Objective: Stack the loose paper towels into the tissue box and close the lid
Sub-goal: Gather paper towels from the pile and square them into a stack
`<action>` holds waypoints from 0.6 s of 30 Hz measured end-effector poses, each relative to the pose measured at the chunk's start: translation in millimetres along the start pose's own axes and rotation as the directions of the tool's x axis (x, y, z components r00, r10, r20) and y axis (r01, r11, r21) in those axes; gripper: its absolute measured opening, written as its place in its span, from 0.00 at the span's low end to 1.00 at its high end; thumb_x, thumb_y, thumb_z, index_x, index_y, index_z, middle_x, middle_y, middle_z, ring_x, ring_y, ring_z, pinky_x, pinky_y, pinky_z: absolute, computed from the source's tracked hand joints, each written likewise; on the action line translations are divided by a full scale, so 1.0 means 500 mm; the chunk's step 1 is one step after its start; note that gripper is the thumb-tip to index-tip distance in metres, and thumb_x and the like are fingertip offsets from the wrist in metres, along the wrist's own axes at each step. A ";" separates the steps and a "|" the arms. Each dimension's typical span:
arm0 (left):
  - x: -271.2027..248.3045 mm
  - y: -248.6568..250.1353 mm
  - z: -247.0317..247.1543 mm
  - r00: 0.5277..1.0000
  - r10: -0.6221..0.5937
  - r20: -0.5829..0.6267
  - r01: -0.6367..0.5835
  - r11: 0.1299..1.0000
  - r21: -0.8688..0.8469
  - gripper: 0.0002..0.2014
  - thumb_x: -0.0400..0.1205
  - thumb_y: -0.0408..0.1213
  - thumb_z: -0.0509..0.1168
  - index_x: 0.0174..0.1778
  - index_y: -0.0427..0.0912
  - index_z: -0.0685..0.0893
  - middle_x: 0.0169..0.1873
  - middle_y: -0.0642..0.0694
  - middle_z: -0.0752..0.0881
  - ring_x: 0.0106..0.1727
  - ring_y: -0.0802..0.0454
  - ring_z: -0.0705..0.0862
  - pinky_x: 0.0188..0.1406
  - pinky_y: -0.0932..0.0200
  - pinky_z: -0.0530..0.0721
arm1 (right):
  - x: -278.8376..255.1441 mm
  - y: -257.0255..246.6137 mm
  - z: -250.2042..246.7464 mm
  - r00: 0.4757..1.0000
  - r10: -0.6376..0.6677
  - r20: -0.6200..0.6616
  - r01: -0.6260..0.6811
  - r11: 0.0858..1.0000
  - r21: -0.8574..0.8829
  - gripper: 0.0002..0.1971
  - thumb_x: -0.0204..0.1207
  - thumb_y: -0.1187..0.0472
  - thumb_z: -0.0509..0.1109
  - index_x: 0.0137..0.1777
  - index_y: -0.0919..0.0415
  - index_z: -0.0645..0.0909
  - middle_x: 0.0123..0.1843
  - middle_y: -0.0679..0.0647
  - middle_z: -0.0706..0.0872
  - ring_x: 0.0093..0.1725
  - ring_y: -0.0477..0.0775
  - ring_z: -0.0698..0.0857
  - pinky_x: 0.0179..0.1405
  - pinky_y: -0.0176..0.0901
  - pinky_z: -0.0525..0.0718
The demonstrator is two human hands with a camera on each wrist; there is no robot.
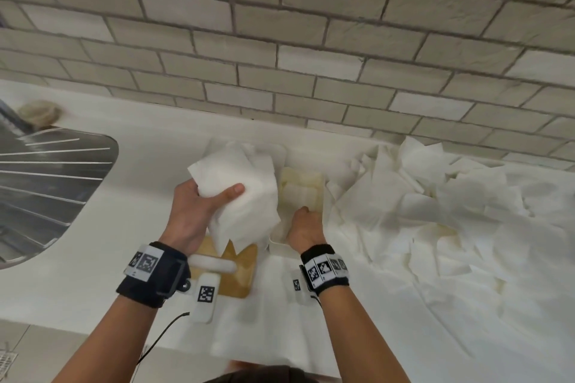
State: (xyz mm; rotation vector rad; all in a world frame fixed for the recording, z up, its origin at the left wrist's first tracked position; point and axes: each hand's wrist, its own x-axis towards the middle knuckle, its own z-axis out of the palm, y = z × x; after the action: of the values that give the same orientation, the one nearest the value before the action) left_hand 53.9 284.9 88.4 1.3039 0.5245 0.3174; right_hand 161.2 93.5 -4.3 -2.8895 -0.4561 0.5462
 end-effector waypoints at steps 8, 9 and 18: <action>0.013 -0.005 0.052 0.997 -0.032 0.066 0.033 0.999 -0.012 0.32 0.64 0.38 0.89 0.65 0.37 0.91 0.59 0.40 0.95 0.61 0.38 0.94 0.64 0.31 0.91 | -0.129 -0.007 -0.148 0.965 -0.131 -0.229 0.254 0.226 0.940 0.14 0.92 0.49 0.69 0.67 0.57 0.87 0.62 0.49 0.94 0.63 0.51 0.93 0.62 0.48 0.92; 0.014 -0.005 0.064 0.996 -0.034 0.080 0.035 0.999 -0.020 0.31 0.65 0.36 0.88 0.65 0.38 0.91 0.59 0.40 0.95 0.61 0.37 0.94 0.64 0.31 0.91 | -0.134 -0.009 -0.153 0.968 -0.121 -0.219 0.240 0.199 0.950 0.13 0.89 0.52 0.74 0.66 0.59 0.87 0.61 0.51 0.95 0.63 0.53 0.94 0.61 0.49 0.92; 0.025 -0.025 0.086 0.997 0.002 0.073 -0.002 1.000 0.007 0.19 0.79 0.38 0.82 0.66 0.41 0.92 0.60 0.45 0.95 0.62 0.43 0.94 0.65 0.41 0.91 | -0.129 0.062 -0.157 0.957 0.024 -0.289 0.284 0.122 0.951 0.09 0.86 0.60 0.78 0.49 0.67 0.88 0.47 0.57 0.93 0.50 0.53 0.92 0.50 0.46 0.89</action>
State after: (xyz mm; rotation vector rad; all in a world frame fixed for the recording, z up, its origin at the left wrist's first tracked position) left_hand 86.6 252.5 81.2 1.3181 0.4631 0.2686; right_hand 142.0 35.4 82.6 -1.4736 -0.1503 0.2533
